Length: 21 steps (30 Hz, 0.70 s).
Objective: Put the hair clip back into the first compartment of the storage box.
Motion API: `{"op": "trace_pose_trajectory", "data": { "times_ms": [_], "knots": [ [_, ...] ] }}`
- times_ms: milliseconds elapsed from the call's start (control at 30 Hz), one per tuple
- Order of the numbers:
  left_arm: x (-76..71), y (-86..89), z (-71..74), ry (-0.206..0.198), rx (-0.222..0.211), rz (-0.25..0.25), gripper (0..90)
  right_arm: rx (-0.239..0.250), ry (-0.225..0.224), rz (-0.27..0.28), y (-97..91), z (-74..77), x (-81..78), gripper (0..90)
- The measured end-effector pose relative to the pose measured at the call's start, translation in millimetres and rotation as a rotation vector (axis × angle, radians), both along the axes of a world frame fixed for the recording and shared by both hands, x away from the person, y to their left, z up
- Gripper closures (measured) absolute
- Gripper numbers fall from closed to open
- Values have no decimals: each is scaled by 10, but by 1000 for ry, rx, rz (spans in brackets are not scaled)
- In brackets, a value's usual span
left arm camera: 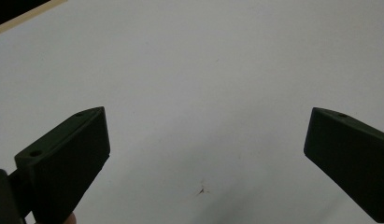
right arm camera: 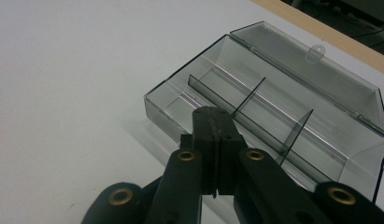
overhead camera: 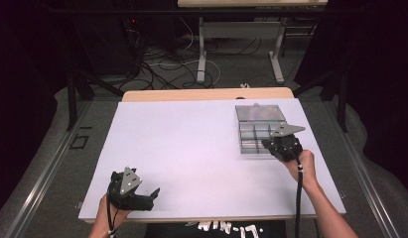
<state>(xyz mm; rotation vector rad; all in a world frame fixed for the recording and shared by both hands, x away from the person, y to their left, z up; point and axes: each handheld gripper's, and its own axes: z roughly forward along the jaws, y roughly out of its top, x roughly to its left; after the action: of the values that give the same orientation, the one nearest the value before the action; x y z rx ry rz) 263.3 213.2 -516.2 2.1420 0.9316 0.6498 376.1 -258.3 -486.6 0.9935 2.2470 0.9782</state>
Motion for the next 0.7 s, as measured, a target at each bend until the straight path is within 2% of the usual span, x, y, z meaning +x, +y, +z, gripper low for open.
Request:
{"op": "trace_pose_trajectory", "data": {
  "times_ms": [700],
  "knots": [
    [0, 0, 0, 0, 2, 1, 3, 7, -5, 7, 88, 18, 190, 900]
  ]
}}
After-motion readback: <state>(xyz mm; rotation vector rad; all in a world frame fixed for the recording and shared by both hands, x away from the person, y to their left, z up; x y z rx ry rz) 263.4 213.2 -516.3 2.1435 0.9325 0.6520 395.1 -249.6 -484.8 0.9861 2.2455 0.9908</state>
